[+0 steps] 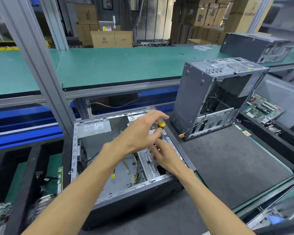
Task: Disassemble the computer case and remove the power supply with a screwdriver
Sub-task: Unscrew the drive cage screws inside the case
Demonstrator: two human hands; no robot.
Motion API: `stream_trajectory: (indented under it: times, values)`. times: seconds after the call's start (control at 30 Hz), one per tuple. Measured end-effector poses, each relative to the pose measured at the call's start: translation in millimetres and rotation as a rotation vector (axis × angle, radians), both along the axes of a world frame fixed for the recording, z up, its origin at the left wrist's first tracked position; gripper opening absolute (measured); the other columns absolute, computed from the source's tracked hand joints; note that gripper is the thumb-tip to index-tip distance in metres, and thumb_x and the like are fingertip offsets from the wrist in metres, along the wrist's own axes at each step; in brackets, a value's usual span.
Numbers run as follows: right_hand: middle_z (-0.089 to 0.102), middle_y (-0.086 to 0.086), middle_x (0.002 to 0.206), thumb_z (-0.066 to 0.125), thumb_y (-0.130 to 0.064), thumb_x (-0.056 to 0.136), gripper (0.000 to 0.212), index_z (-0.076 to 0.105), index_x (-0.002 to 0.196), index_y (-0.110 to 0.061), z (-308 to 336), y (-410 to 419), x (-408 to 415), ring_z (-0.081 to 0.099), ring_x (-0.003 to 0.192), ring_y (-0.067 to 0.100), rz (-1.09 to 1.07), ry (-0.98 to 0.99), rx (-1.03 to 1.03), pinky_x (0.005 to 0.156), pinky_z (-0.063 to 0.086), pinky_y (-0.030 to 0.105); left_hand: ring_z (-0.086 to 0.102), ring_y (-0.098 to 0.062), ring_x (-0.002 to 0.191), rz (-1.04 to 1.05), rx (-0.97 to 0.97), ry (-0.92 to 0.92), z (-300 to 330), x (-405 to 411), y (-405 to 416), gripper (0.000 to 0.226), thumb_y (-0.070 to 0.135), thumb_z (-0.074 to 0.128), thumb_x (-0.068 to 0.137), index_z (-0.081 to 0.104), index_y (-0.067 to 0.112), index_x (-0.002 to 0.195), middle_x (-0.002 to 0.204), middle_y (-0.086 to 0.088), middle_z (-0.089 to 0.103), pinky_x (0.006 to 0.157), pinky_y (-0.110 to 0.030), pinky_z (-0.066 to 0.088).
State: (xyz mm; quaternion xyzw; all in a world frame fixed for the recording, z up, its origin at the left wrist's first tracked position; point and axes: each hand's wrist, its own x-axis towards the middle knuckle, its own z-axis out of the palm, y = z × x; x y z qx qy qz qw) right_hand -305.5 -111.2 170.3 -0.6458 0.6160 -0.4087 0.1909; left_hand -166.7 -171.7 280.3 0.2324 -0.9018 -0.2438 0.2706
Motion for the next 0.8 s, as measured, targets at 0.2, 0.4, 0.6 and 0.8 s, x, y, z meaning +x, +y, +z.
stream_trajectory:
  times: [0.2, 0.4, 0.6, 0.8]
  values:
    - [0.063, -0.014, 0.078, 0.05, -0.036, 0.102, 0.018, 0.047, 0.089, -0.048, -1, -1, 1, 0.063, 0.059, 0.013, 0.01, 0.002, -0.008, 0.055, 0.051, 0.031, 0.05, -0.008, 0.074, 0.145, -0.188, -0.069, 2, 1, -2, 0.019, 0.035, 0.067, 0.091, 0.054, 0.024, 0.099, 0.088, 0.012, 0.051, 0.065, -0.033, 0.047]
    - [0.064, -0.023, 0.075, 0.048, -0.034, 0.101, 0.026, 0.05, 0.079, -0.047, 0, 1, 1, 0.063, 0.058, 0.006, -0.022, -0.021, -0.034, 0.053, 0.044, 0.013, 0.056, -0.007, 0.105, -0.011, -0.011, -0.016, 2, 4, 0, 0.031, 0.022, 0.059, 0.095, 0.056, 0.027, 0.126, 0.119, 0.013, 0.056, 0.085, -0.031, 0.052]
    - [0.062, -0.015, 0.074, 0.053, -0.034, 0.102, 0.016, 0.057, 0.092, -0.046, 0, -2, 3, 0.065, 0.059, 0.013, 0.015, 0.029, -0.021, 0.055, 0.051, 0.028, 0.051, -0.015, 0.072, 0.207, -0.174, -0.073, 8, 5, -4, 0.03, 0.043, 0.071, 0.087, 0.052, 0.02, 0.09, 0.078, 0.01, 0.049, 0.063, -0.035, 0.046]
    - [0.065, -0.022, 0.076, 0.047, -0.036, 0.102, 0.032, 0.052, 0.081, -0.06, -1, -1, 1, 0.065, 0.06, 0.008, -0.007, 0.005, -0.057, 0.053, 0.044, 0.013, 0.058, -0.007, 0.105, -0.029, 0.051, 0.012, 4, 6, 3, 0.03, 0.016, 0.06, 0.095, 0.059, 0.022, 0.125, 0.116, 0.009, 0.061, 0.086, -0.029, 0.052]
